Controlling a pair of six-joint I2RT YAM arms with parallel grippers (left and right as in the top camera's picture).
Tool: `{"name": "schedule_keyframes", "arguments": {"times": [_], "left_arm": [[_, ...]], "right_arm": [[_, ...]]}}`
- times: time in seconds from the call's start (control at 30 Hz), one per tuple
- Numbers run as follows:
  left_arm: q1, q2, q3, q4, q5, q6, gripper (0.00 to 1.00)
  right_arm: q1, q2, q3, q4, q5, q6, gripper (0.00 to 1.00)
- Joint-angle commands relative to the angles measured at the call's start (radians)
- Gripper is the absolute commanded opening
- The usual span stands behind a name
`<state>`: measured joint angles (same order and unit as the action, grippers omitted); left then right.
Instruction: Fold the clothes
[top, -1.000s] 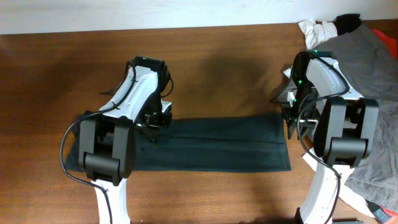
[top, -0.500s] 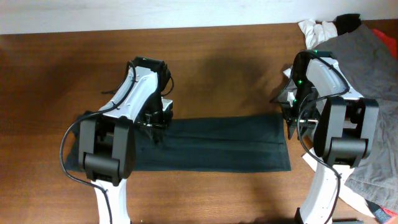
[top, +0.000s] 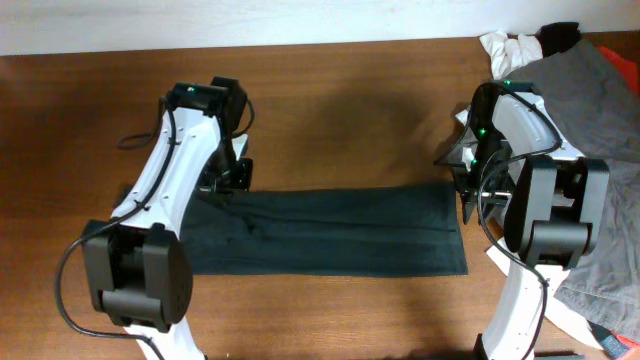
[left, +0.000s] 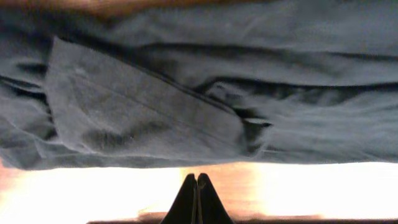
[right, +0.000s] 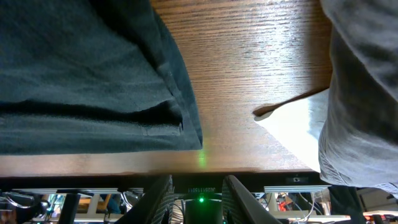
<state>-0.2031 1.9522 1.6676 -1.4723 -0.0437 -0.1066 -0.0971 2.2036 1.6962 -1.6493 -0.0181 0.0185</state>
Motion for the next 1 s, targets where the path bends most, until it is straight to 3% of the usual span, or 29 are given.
{"name": "schedule_keyframes", "arguments": {"times": [0.0, 0.43, 0.6, 0.73, 0.77, 0.83, 0.9, 0.97], "left_arm": [[0.013, 0.003, -0.102, 0.040, -0.016, -0.025, 0.00], [0.009, 0.004, -0.457, 0.374, 0.051, -0.024, 0.01], [0.009, -0.006, -0.412, 0.359, 0.051, -0.024, 0.01], [0.010, -0.069, -0.312, 0.294, 0.047, -0.024, 0.01], [0.011, -0.107, -0.272, 0.278, 0.043, -0.024, 0.01], [0.015, -0.152, -0.246, 0.280, 0.039, -0.024, 0.09], [0.024, -0.192, -0.235, 0.291, 0.029, -0.024, 0.27], [0.038, -0.218, -0.235, 0.294, 0.016, -0.024, 0.33]], "right_arm": [[0.005, -0.039, -0.010, -0.003, 0.015, -0.008, 0.31], [0.005, -0.039, -0.010, -0.004, 0.015, -0.007, 0.31], [0.004, -0.040, -0.009, 0.000, 0.015, -0.012, 0.32], [0.000, -0.058, -0.009, 0.026, -0.002, -0.054, 0.41], [-0.007, -0.077, -0.009, 0.050, -0.026, -0.079, 0.49], [-0.019, -0.100, -0.009, 0.080, -0.077, -0.131, 0.59], [-0.029, -0.107, -0.009, 0.087, -0.117, -0.182, 0.60], [-0.034, -0.108, -0.010, 0.089, -0.121, -0.200, 0.60]]}}
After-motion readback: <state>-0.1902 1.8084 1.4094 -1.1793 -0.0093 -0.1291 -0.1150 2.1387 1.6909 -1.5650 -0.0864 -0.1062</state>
